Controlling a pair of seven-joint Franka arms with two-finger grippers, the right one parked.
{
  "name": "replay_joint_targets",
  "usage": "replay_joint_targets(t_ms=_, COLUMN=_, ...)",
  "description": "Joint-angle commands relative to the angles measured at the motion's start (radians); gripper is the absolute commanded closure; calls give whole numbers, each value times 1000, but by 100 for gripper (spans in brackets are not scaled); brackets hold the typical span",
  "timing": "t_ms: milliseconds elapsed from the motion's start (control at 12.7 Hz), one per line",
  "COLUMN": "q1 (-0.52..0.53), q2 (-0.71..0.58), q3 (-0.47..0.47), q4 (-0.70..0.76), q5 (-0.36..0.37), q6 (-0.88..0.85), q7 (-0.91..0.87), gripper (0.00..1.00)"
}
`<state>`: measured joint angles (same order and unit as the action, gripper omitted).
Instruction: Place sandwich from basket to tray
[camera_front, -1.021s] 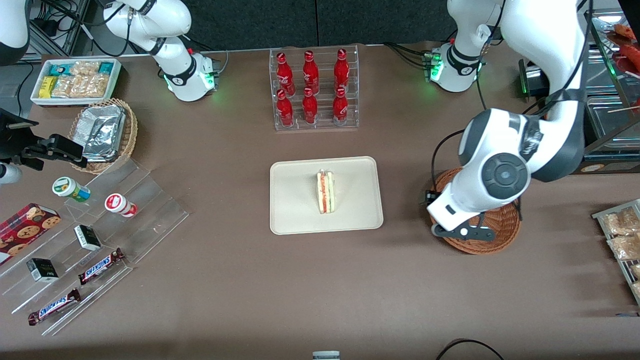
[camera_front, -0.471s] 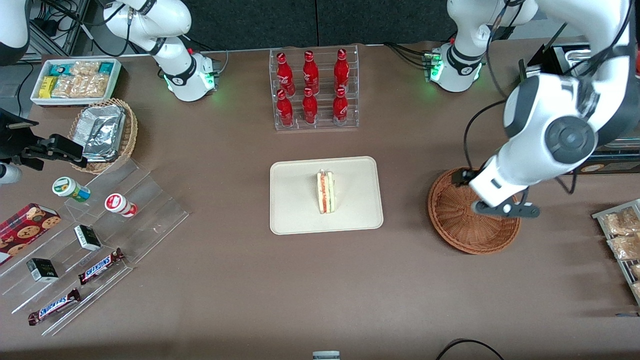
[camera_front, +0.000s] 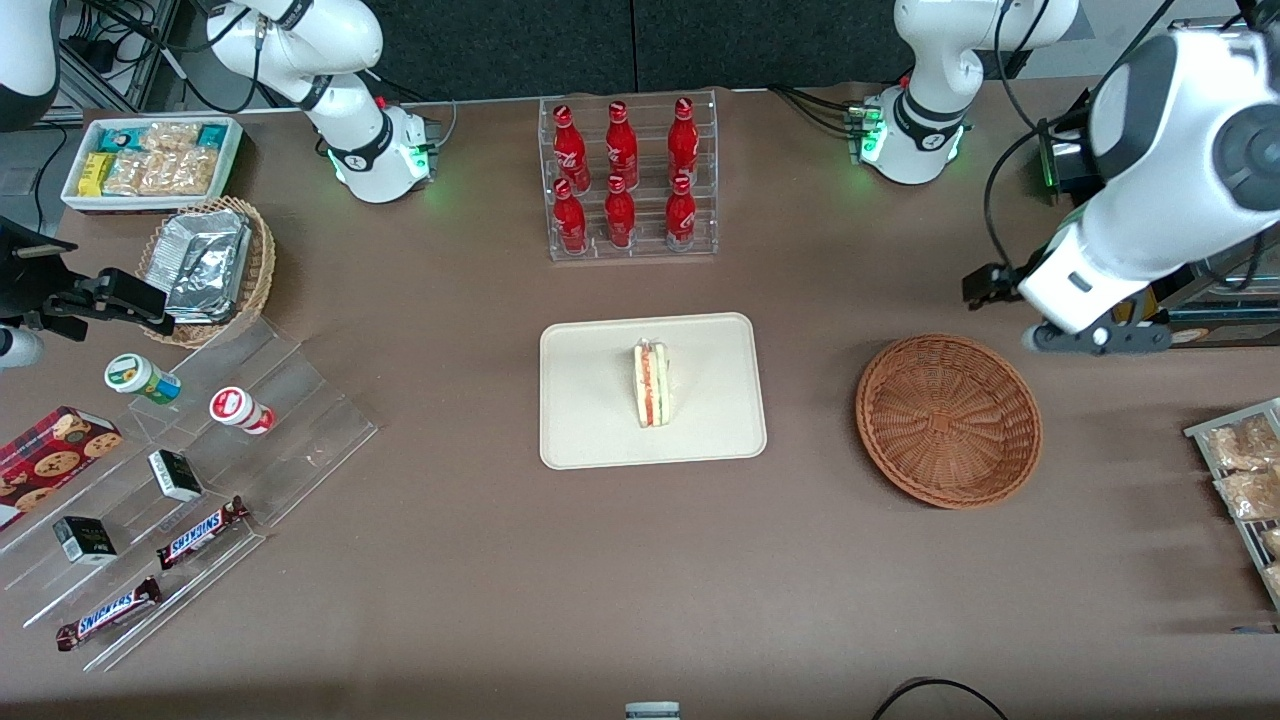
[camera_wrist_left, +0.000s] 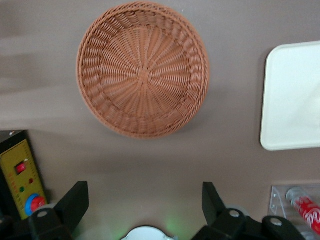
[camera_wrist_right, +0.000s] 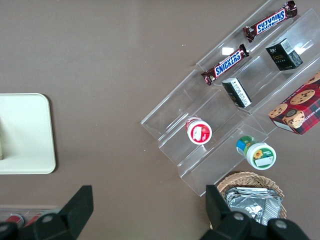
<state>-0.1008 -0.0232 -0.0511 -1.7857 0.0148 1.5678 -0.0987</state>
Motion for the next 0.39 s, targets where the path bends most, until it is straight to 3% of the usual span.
replay_joint_targets(t_ms=0, q1=53, q2=-29, q3=-7, q4=40, q5=-16, q6=-80, q7=47, gripper=0)
replay_joint_targets(t_ms=314, q1=70, q2=-32, q3=4, q4=86, q5=-10, q6=-129, q7=63, gripper=0)
